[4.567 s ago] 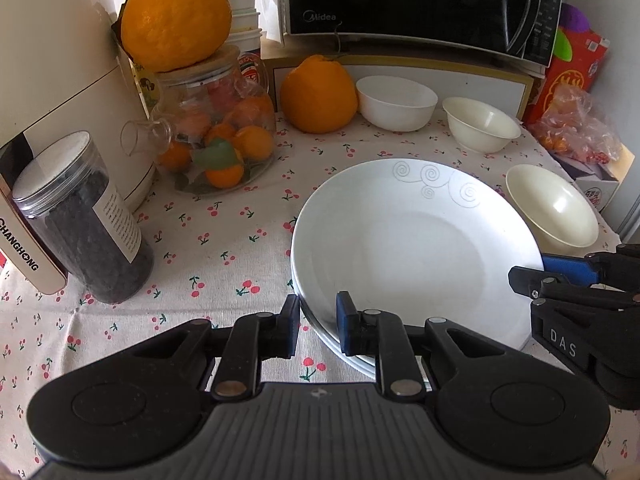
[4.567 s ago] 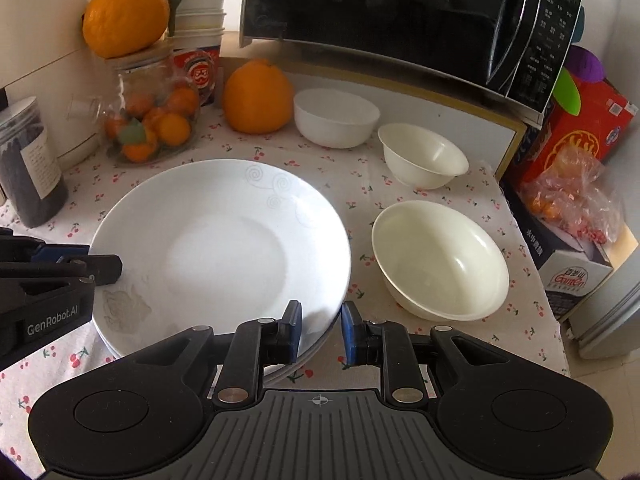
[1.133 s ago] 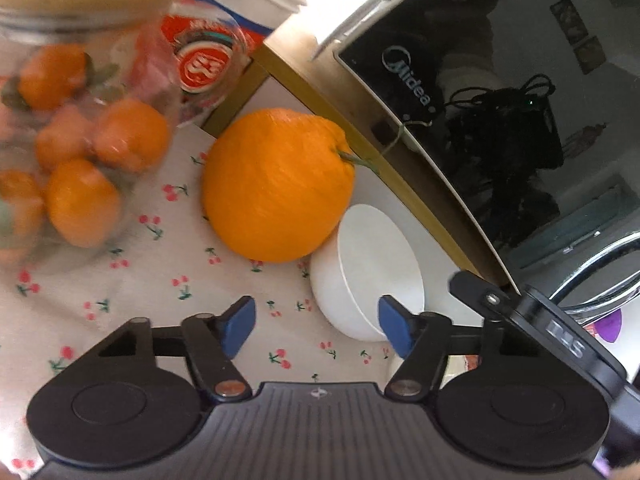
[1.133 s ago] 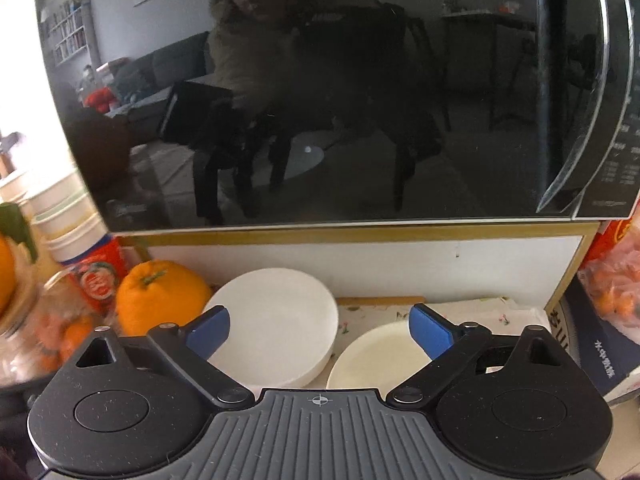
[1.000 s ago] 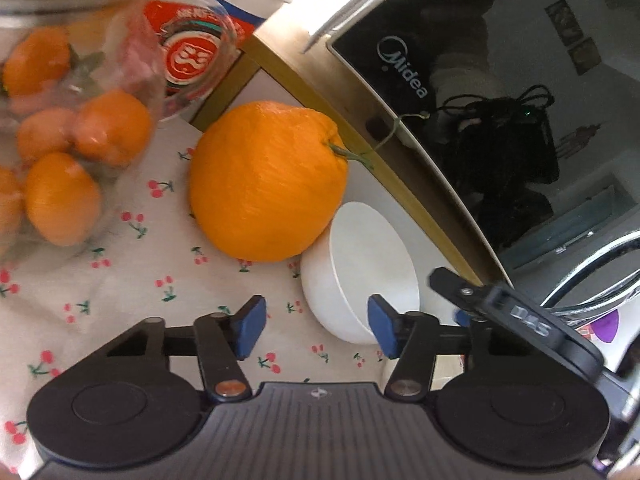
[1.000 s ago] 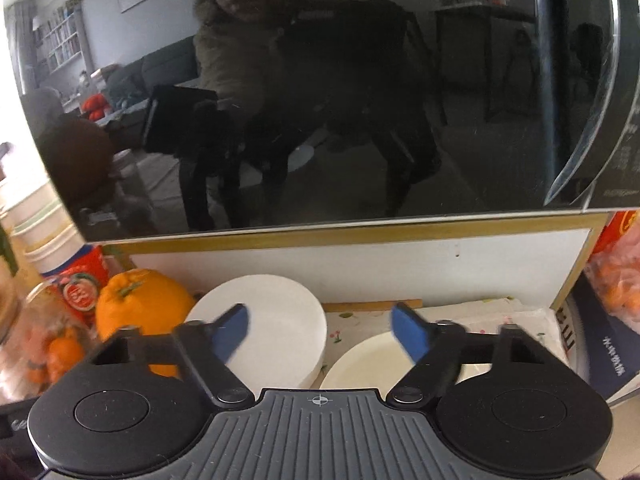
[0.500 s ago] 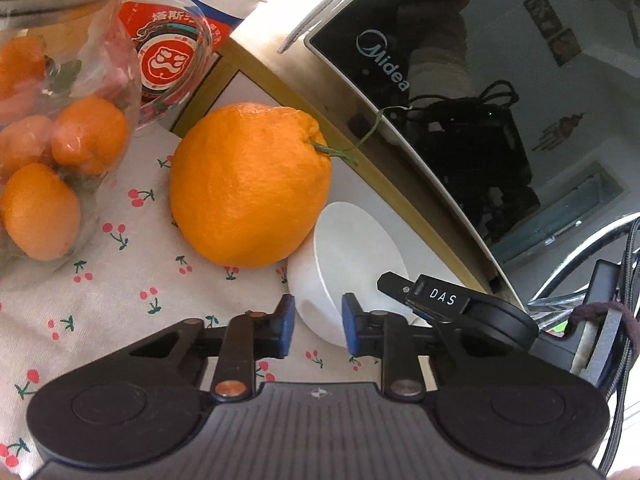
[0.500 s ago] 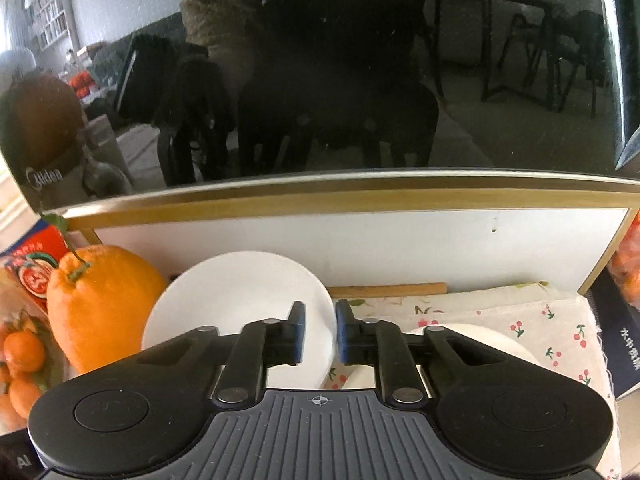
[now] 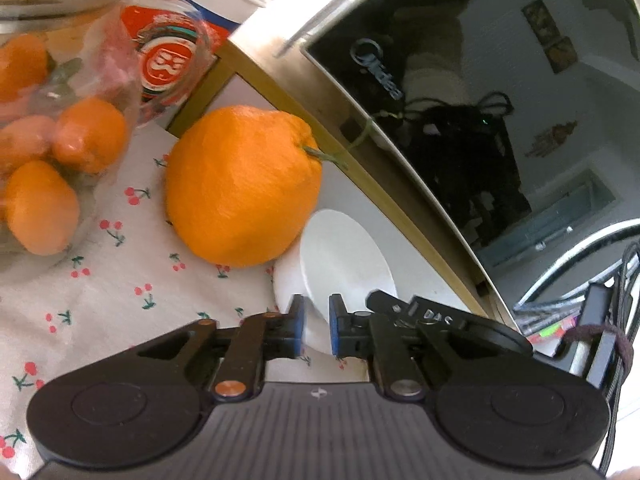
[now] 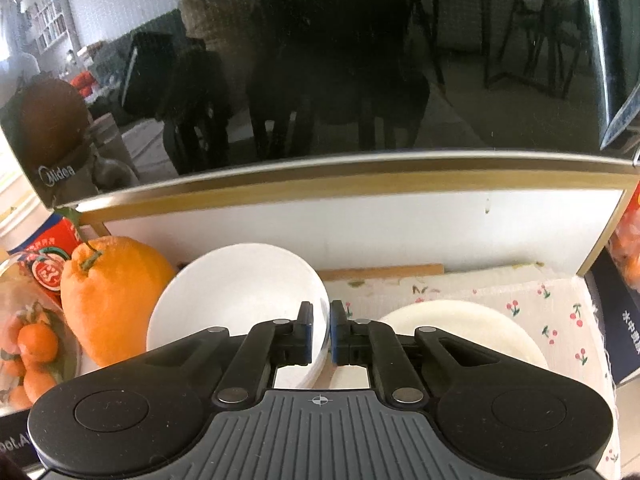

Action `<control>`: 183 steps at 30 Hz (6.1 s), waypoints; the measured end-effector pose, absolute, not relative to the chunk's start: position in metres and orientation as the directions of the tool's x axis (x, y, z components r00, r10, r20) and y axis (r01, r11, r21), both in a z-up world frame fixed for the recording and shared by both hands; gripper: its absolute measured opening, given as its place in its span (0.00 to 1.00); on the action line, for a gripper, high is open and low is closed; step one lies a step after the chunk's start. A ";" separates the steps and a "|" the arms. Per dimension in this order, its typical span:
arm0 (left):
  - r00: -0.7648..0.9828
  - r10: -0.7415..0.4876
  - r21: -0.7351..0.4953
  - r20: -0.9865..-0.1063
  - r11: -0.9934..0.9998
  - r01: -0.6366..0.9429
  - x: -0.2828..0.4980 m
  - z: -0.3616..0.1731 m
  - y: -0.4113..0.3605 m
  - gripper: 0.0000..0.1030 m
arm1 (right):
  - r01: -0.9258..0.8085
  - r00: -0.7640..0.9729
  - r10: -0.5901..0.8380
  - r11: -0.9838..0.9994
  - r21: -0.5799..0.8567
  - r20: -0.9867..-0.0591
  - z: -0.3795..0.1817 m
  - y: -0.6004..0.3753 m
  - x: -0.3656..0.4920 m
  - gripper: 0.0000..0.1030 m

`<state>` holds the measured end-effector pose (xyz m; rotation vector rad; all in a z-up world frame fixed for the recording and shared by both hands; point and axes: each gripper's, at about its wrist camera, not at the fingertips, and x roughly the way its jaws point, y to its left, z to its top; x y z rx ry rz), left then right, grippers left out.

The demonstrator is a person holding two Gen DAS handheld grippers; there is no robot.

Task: Organize plates and bowls

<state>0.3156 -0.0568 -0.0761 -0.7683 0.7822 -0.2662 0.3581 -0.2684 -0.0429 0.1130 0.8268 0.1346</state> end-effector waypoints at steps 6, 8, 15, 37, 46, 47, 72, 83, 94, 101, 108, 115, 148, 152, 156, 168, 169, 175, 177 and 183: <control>0.702 -0.473 -0.715 -0.532 0.696 -0.072 0.317 -0.083 -0.051 0.24 | -0.059 0.664 0.163 0.984 0.166 -0.730 -0.047 -0.268 0.364 0.13; 0.709 -0.471 -0.707 -0.525 0.705 -0.055 0.317 -0.083 -0.053 0.22 | -0.060 0.672 0.155 0.986 0.156 -0.724 -0.048 -0.267 0.364 0.13; 0.719 -0.483 -0.693 -0.500 0.721 0.003 0.313 -0.073 -0.062 0.12 | -0.074 0.689 0.167 0.984 0.161 -0.705 -0.044 -0.272 0.356 0.09; 0.695 -0.542 -0.704 -0.474 0.707 0.071 0.246 -0.008 -0.051 0.12 | 0.009 0.711 0.154 0.973 0.229 -0.686 0.021 -0.290 0.272 0.09; 0.659 -0.580 -0.681 -0.478 0.719 0.139 0.196 0.019 -0.063 0.12 | 0.056 0.715 0.124 0.971 0.233 -0.688 0.049 -0.310 0.216 0.09; 0.656 -0.583 -0.677 -0.479 0.721 0.147 0.190 0.022 -0.064 0.13 | 0.061 0.716 0.120 0.970 0.234 -0.687 0.052 -0.311 0.210 0.09; 0.530 -0.639 -0.639 -0.558 0.738 0.216 0.086 0.008 -0.042 0.12 | 0.182 0.701 0.119 0.923 0.338 -0.703 0.056 -0.316 0.060 0.09; 0.432 -0.679 -0.659 -0.594 0.718 0.223 0.069 -0.027 -0.048 0.12 | 0.193 0.682 0.064 0.945 0.264 -0.728 0.033 -0.315 0.024 0.10; 0.364 -0.698 -0.674 -0.616 0.707 0.215 0.063 -0.048 -0.059 0.14 | 0.218 0.590 0.090 0.939 0.266 -0.802 0.010 -0.334 0.023 0.11; 0.336 -0.702 -0.660 -0.628 0.709 0.247 0.061 -0.054 -0.074 0.14 | 0.246 0.548 0.068 0.940 0.238 -0.834 -0.002 -0.347 0.024 0.11; 0.337 -0.690 -0.634 -0.641 0.723 0.274 0.064 -0.060 -0.086 0.14 | 0.279 0.503 0.061 0.933 0.229 -0.862 -0.019 -0.360 0.030 0.11; 0.326 -0.689 -0.606 -0.647 0.725 0.328 0.063 -0.061 -0.096 0.15 | 0.325 0.458 0.079 0.912 0.250 -0.885 -0.037 -0.374 0.036 0.11; 0.370 -0.643 -0.525 -0.670 0.763 0.377 0.068 -0.033 -0.092 0.90 | 0.433 0.545 0.248 0.734 0.523 -0.801 -0.023 -0.398 0.036 0.75; 0.434 -0.598 -0.460 -0.674 0.799 0.386 0.073 -0.018 -0.090 0.95 | 0.415 0.595 0.273 0.701 0.581 -0.755 -0.014 -0.402 0.036 0.81; 0.489 -0.560 -0.405 -0.669 0.826 0.392 0.083 -0.005 -0.089 0.98 | 0.401 0.615 0.281 0.692 0.600 -0.736 -0.012 -0.400 0.038 0.82; 0.574 -0.466 -0.302 -0.673 0.882 0.362 0.159 0.006 -0.081 0.99 | 0.443 0.655 0.252 0.636 0.632 -0.712 -0.014 -0.405 0.051 0.83; 0.574 -0.466 -0.301 -0.674 0.882 0.362 0.164 0.004 -0.082 0.99 | 0.446 0.660 0.249 0.630 0.636 -0.709 -0.015 -0.405 0.053 0.83; 0.562 -0.511 -0.307 -0.650 0.853 0.421 0.189 -0.002 -0.101 0.95 | 0.477 0.690 0.239 0.560 0.678 -0.683 -0.022 -0.411 0.066 0.82; 0.548 -0.530 -0.325 -0.647 0.842 0.431 0.197 -0.006 -0.106 0.89 | 0.487 0.699 0.233 0.536 0.689 -0.676 -0.025 -0.411 0.070 0.82; 0.487 -0.565 -0.343 -0.666 0.811 0.474 0.214 -0.021 -0.126 0.64 | 0.508 0.699 0.225 0.511 0.693 -0.679 -0.037 -0.404 0.085 0.82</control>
